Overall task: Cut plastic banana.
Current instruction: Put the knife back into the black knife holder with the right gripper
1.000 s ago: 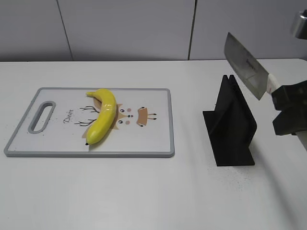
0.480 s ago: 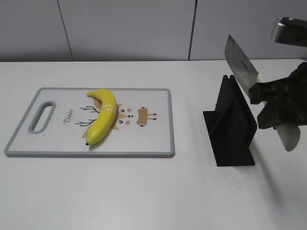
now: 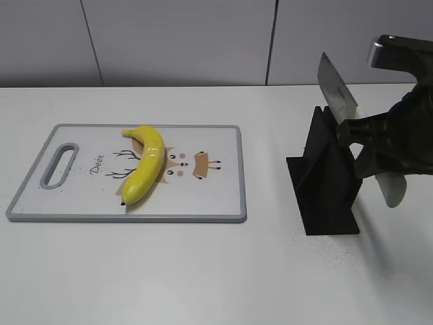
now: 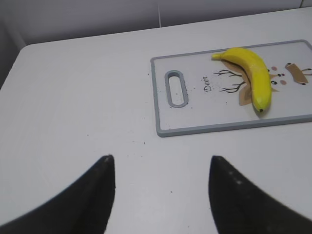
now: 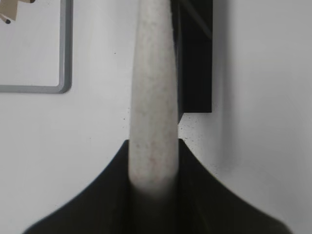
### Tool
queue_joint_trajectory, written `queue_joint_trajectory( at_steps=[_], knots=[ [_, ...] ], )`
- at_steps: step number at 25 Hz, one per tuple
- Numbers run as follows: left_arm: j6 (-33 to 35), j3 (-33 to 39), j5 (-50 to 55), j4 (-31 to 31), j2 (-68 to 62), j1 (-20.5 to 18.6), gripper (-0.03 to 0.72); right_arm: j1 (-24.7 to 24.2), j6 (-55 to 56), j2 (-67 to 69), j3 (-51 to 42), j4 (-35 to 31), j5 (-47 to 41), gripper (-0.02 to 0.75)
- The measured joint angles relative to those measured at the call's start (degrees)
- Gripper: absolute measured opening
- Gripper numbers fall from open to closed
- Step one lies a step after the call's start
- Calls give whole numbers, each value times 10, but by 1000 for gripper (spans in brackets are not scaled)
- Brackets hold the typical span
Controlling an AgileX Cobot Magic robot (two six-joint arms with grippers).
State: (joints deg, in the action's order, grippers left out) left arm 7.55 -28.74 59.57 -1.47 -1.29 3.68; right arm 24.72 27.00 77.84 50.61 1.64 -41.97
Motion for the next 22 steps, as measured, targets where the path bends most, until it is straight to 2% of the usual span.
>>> queue_joint_trajectory(
  at_steps=[5,22],
  knots=[
    [0,0,0,0,0,-4,584,0,20,0,0,29,2,181],
    [0,0,0,0,0,-4,584,0,16,30,15,30,13,181]
  ],
)
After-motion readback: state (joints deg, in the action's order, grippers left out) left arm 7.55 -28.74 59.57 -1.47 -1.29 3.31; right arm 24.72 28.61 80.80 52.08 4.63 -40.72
